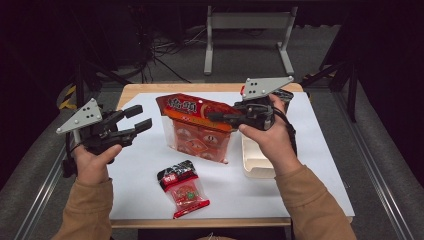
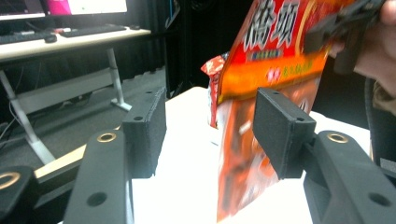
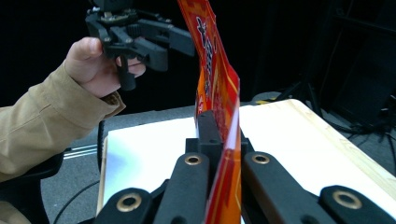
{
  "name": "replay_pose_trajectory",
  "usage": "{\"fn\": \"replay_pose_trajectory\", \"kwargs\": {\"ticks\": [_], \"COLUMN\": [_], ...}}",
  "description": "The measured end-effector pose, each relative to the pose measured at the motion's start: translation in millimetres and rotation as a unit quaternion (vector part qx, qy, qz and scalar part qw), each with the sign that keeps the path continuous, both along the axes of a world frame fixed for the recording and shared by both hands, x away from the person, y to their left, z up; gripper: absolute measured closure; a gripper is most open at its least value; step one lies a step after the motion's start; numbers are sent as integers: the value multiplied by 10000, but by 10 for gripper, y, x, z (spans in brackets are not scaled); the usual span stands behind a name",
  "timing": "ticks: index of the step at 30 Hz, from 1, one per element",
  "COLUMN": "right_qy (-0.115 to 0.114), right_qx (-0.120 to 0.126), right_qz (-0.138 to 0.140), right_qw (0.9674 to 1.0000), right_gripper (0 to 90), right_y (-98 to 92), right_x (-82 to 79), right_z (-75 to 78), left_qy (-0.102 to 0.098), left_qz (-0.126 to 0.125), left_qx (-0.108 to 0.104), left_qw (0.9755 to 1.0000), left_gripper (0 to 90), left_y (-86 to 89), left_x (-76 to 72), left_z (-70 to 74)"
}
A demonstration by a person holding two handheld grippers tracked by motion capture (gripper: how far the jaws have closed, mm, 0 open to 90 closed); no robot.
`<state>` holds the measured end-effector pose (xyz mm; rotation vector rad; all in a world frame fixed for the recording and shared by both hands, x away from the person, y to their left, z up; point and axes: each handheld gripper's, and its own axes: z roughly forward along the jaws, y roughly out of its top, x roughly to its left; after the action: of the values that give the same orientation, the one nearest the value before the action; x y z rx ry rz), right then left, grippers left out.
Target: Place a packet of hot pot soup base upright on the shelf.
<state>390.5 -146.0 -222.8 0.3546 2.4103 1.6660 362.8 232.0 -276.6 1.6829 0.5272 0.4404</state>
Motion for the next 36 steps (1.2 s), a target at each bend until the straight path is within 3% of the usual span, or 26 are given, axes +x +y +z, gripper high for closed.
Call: {"fn": "replay_pose_trajectory", "kwargs": {"ticks": [9, 19, 25, 36], "right_qy": [-3, -70, -44, -25], "right_qx": [-13, -76, -24, -252], "right_qz": [-278, -675, -828, -1071], "right_qw": [9996, 9977, 9966, 9939], "right_gripper": [899, 900, 899, 899], "right_y": [-218, -473, -593, -801], "right_x": [12, 28, 58, 112], "right_z": [195, 345, 366, 371], "left_qy": [255, 512, 632, 757], "left_qz": [117, 175, 220, 256], "left_qx": [227, 312, 330, 417], "left_qw": [9993, 9980, 9972, 9959], "left_gripper": [405, 381, 359, 335], "left_y": [36, 78, 72, 72], "left_x": [62, 135, 176, 219], "left_z": [-141, -260, -312, -367]}}
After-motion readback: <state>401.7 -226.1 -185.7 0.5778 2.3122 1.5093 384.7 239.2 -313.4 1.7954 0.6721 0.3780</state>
